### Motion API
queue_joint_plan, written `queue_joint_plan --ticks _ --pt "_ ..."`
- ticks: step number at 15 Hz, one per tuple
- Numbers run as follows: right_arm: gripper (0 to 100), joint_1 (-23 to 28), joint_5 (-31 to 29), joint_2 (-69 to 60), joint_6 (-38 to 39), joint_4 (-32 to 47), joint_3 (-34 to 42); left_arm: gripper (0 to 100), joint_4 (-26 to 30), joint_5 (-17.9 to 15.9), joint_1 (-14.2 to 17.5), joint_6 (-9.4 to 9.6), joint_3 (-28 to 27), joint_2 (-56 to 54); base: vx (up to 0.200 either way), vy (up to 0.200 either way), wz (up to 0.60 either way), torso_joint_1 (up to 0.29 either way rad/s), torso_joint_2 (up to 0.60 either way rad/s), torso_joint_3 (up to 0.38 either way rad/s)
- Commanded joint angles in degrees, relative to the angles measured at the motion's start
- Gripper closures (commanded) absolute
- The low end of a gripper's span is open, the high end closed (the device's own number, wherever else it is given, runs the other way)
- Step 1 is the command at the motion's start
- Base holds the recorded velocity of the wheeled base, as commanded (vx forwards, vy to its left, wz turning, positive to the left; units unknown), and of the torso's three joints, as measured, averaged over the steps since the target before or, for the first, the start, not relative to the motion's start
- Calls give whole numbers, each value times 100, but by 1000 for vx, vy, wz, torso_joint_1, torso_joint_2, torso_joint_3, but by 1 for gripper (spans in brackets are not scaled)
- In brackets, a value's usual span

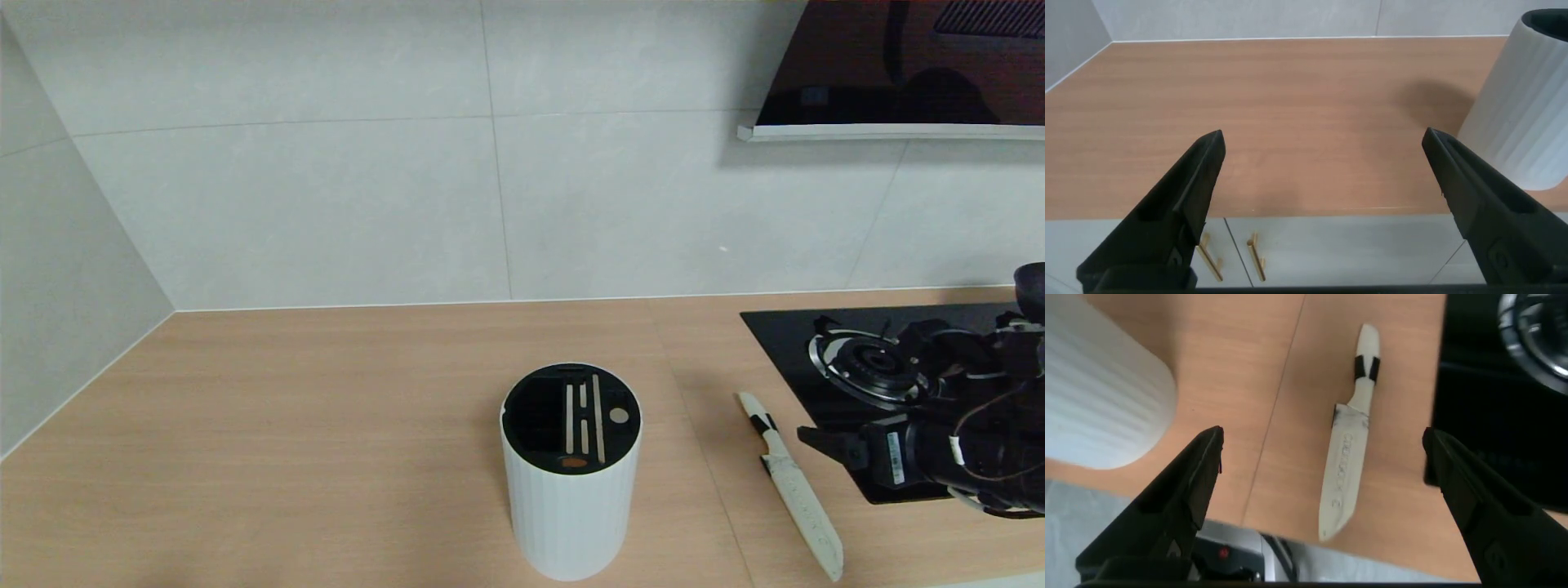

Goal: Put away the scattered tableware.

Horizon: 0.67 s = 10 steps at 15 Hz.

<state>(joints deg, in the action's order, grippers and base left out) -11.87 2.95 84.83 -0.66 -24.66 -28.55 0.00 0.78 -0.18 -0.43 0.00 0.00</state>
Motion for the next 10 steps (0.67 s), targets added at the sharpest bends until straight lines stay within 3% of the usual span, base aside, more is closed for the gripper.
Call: queue_joint_plan --ticks 1,2,10 --pt "0 -34 4 464 -4 -4 -116 0 0 1 1 -1 0 0 0 0 0 0 0 0" --pt "0 -131 -172 1272 -4 -346 -107 0 0 1 1 -1 0 0 0 0 0 0 0 0" --pt "0 -122 -603 3320 4 -2192 -54 0 0 1 1 -1 0 0 0 0 0 0 0 0"
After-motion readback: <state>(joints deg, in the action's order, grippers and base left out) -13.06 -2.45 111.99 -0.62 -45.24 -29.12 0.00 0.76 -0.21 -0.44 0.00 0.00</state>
